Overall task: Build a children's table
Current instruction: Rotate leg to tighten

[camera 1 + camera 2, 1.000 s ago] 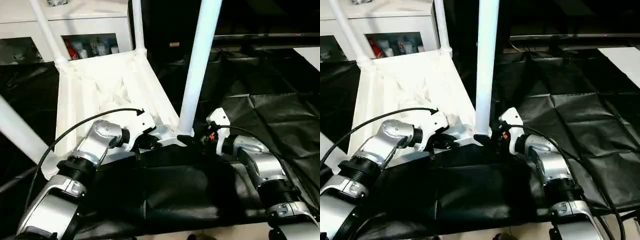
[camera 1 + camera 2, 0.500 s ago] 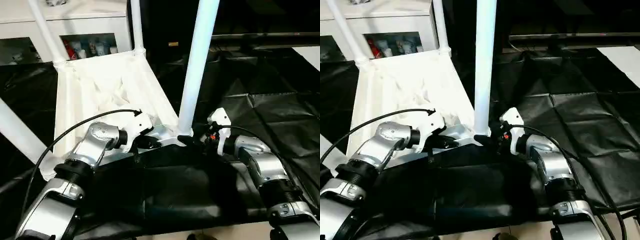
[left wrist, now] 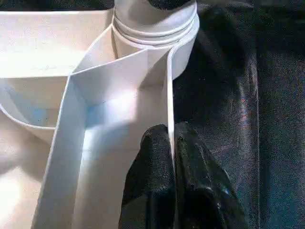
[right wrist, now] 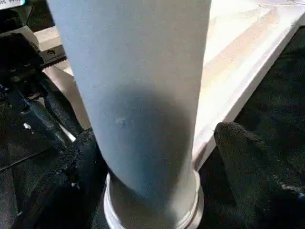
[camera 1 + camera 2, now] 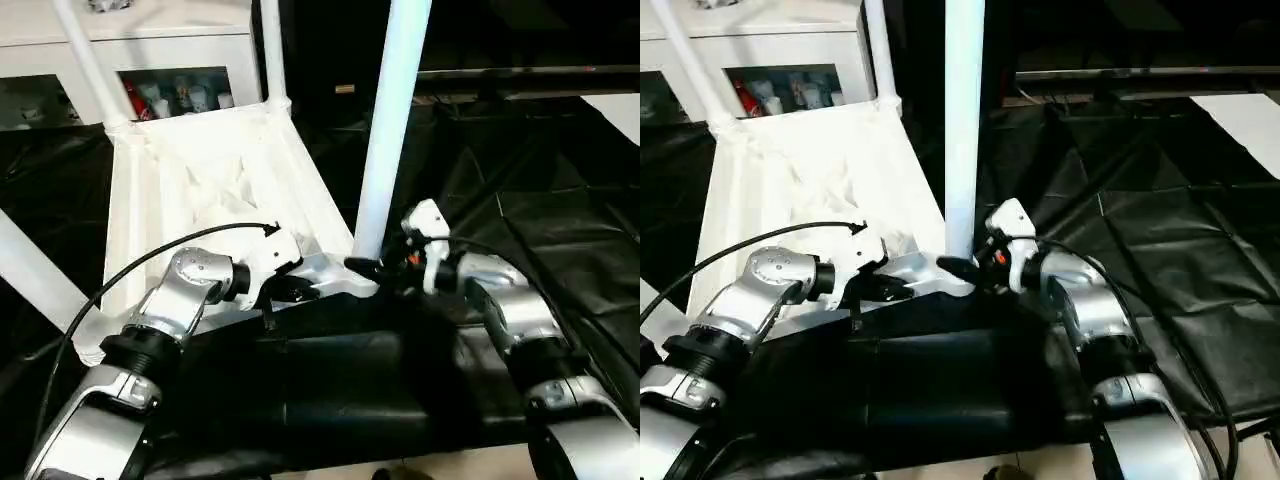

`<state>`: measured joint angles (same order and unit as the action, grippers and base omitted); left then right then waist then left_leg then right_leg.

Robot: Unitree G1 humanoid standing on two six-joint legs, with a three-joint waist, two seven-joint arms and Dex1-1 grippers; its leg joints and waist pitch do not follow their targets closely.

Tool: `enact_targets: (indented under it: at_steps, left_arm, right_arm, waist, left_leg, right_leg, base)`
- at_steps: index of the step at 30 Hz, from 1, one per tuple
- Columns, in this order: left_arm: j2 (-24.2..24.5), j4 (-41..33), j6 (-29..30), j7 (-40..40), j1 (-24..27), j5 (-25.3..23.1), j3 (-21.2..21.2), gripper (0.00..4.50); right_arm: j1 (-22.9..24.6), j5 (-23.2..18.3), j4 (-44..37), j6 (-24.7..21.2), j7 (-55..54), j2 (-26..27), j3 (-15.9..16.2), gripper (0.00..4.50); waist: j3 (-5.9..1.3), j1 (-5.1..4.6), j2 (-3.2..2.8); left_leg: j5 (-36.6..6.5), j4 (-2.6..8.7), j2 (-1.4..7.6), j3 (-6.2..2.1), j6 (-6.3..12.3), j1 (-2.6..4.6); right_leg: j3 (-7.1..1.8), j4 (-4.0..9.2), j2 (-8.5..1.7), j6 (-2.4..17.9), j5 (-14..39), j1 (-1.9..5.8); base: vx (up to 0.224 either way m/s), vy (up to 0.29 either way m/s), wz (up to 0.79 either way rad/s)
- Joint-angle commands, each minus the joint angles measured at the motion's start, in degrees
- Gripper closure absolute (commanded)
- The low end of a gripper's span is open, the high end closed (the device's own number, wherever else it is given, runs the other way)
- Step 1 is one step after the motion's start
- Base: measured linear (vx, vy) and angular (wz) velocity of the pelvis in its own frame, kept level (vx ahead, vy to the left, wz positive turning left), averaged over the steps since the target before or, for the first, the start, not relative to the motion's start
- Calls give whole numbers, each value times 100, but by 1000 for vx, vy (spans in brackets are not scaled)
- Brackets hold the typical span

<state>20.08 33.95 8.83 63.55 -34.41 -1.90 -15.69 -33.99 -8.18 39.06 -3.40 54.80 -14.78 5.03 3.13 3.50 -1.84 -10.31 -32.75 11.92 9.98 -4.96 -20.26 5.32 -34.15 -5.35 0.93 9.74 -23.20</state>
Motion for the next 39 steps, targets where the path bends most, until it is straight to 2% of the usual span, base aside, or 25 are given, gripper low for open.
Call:
enact_targets:
  at_steps: [1, 3, 4, 5, 6, 8, 11, 13, 14, 16, 17, 18, 19, 20, 21, 22, 23, 24, 25, 26, 29, 30, 35, 37, 39]
  left_arm:
    - [-2, 69, 85, 104, 173, 151, -21, 450]
    - [7, 55, 106, 118, 163, 135, -24, 450]
    - [1, 63, 115, 115, 149, 131, -23, 450]
    - [-8, 72, 123, 115, 130, 120, -22, 450]
    - [-24, 85, 139, 110, 110, 120, -14, 450]
    - [-39, 84, 158, 121, 104, 121, -19, 450]
    - [-59, 112, 157, 108, 98, 105, -31, 450]
    - [-110, 158, 212, -18, 86, 93, -2, 450]
    - [-167, 192, 263, -136, 68, 81, 18, 450]
    - [-296, 242, 306, -319, 30, 75, 47, 450]
    - [-347, 269, 318, -395, 8, 72, 62, 450]
    - [-374, 287, 324, -439, -6, 70, 72, 450]
    - [-534, 409, 343, -697, -82, 22, 87, 450]
    - [-604, 462, 351, -809, -115, 1, 93, 450]
    - [-737, 553, 372, -1004, -175, -29, 103, 450]
    - [-936, 625, 433, -1232, -234, -42, 114, 450]
    - [-1226, 695, 539, -1543, -296, -34, 143, 450]
    - [-1226, 695, 539, -1543, -296, -34, 143, 450]
    - [-1381, 716, 574, -1716, -310, -44, 144, 450]
    - [-1579, 746, 591, -1989, -310, -50, 166, 450]
    - [-1655, 749, 577, -2088, -294, -39, 178, 450]
    - [-1746, 723, 543, -2210, -243, -42, 211, 450]
    - [-1728, 666, 545, -2212, -159, -107, 223, 450]
    - [-1467, 573, 695, -1967, -78, -293, 36, 450]
    - [-1385, 571, 749, -1902, -69, -369, -59, 450]
  right_arm:
    - [-78, 108, 72, 60, 60, -44, 60, 127]
    - [-111, 108, 158, 116, 125, -53, 81, 144]
    - [-113, 94, 178, 132, 162, -62, 83, 153]
    - [-110, 78, 196, 164, 227, -79, 88, 163]
    - [-90, 49, 175, 150, 340, -101, 101, 171]
    - [-73, 43, 166, 150, 408, -130, 114, 188]
    - [-60, 45, 184, 149, 359, -142, 86, 220]
    - [-31, 36, 193, 44, 169, -73, 19, 228]
    - [-4, 48, 211, -39, -58, 9, -35, 228]
    - [48, 84, 275, -135, -534, 188, -113, 237]
    - [61, 98, 301, -142, -671, 241, -132, 238]
    - [66, 104, 315, -142, -732, 266, -141, 240]
    - [132, 139, 385, -189, -1174, 451, -194, 241]
    - [161, 154, 414, -212, -1370, 533, -217, 241]
    - [194, 184, 495, -222, -1734, 685, -260, 241]
    - [209, 224, 641, -237, -2259, 908, -321, 241]
    - [196, 267, 834, -285, -2906, 1215, -383, 242]
    - [196, 267, 834, -285, -2906, 1215, -383, 243]
    - [177, 331, 909, -271, -3187, 1380, -354, 243]
    - [112, 392, 978, -295, -3517, 1618, -332, 243]
    - [68, 406, 1003, -307, -3629, 1728, -331, 243]
    - [-1, 412, 974, -183, -3634, 1875, -324, 243]
    - [-57, 439, 959, -38, -3620, 1893, -343, 243]
    - [-89, 469, 910, 73, -3394, 1641, -338, 243]
    - [-103, 490, 889, 104, -3293, 1543, -326, 243]
  waist:
    - [-434, 54, 140]
    - [-438, 50, 142]
    - [-438, 54, 95]
    - [-441, 43, 107]
    - [-444, 49, 83]
    - [-449, 56, 99]
    - [-452, 42, 82]
    - [-449, 33, 69]
    - [-443, 28, 81]
    - [-429, 4, 71]
    - [-414, -18, 93]
    - [-404, -36, 91]
    - [-399, -53, 148]
    - [-370, -52, 113]
    - [-377, -64, 163]
    - [-370, -61, 164]
    - [-369, -80, 210]
    - [-361, -83, 188]
    - [-360, -83, 220]
    - [-364, -96, 209]
    - [-370, -130, 223]
    - [-385, -136, 293]
    - [-399, -127, 285]
    - [-401, -112, 234]
    - [-411, -123, 257]
  left_leg:
    - [-523, 257, 83, 33, 630, -45]
    - [-517, 255, 83, 30, 640, -44]
    - [-529, 254, 84, 26, 633, -39]
    - [-579, 249, 83, 33, 627, -39]
    - [-591, 247, 82, 31, 629, -37]
    - [-559, 244, 86, 29, 648, -39]
    - [-595, 240, 87, 29, 646, -33]
    - [-612, 241, 86, 28, 635, -33]
    - [-643, 244, 82, 30, 615, -30]
    - [-743, 251, 77, 28, 548, -33]
    - [-866, 266, 73, 21, 466, -25]
    - [-1002, 270, 64, 19, 394, -13]
    - [-1040, 269, 61, 25, 389, -14]
    - [-1134, 282, 54, 22, 339, 6]
    - [-1156, 285, 41, 10, 298, -11]
    - [-1161, 307, 55, 4, 258, 15]
    - [-1261, 316, 55, 1, 216, 23]
    - [-1304, 322, 55, -7, 189, 18]
    - [-1371, 329, 52, -7, 182, 25]
    - [-1497, 335, 57, -17, 162, 37]
    - [-1905, 359, 52, -44, 117, 67]
    - [-1968, 365, 50, -51, 135, 47]
    - [-1923, 387, 58, -58, 179, 22]
    - [-1923, 396, 67, -65, 185, 19]
    - [-1883, 391, 59, -50, 205, 6]
  right_leg:
    - [-259, 294, -286, 1339, 890, 366]
    - [-255, 286, -279, 1373, 822, 366]
    - [-254, 285, -285, 1388, 825, 365]
    - [-253, 295, -280, 1401, 830, 366]
    - [-251, 287, -272, 1435, 791, 371]
    - [-250, 278, -270, 1459, 690, 378]
    - [-249, 280, -264, 1496, 666, 374]
    - [-249, 282, -261, 1499, 691, 374]
    - [-250, 291, -257, 1491, 739, 372]
    - [-253, 316, -264, 1437, 943, 365]
    - [-252, 345, -265, 1372, 1178, 361]
    - [-249, 374, -269, 1293, 1448, 357]
    - [-250, 399, -271, 1233, 1581, 350]
    - [-249, 442, -272, 1116, 1942, 323]
    - [-242, 452, -278, 985, 2198, 343]
    - [-249, 479, -286, 916, 2329, 297]
    - [-239, 499, -281, 850, 2464, 289]
    - [-241, 500, -286, 828, 2521, 287]
    - [-233, 530, -288, 782, 2630, 278]
    - [-227, 541, -288, 733, 2750, 265]
    - [-197, 606, -277, 579, 3013, 228]
    - [-189, 616, -274, 519, 3014, 241]
    - [-202, 599, -289, 523, 2811, 243]
    - [-212, 587, -300, 570, 2720, 246]
    - [-217, 574, -285, 613, 2576, 256]
  base:
    - [0, 0, 0]
    - [0, 0, 0]
    - [0, 0, 0]
    - [0, 0, 0]
    - [0, 0, 0]
    - [0, 0, 0]
    - [0, 0, 0]
    - [0, 0, 0]
    - [0, 0, 0]
    - [0, 0, 0]
    - [0, 0, 0]
    - [0, 0, 0]
    - [0, 0, 0]
    - [0, 0, 0]
    - [0, 0, 0]
    - [0, 0, 0]
    - [0, 0, 0]
    - [0, 0, 0]
    - [0, 0, 0]
    - [0, 0, 0]
    - [0, 0, 0]
    - [0, 0, 0]
    - [0, 0, 0]
    - [0, 0, 0]
    - [0, 0, 0]
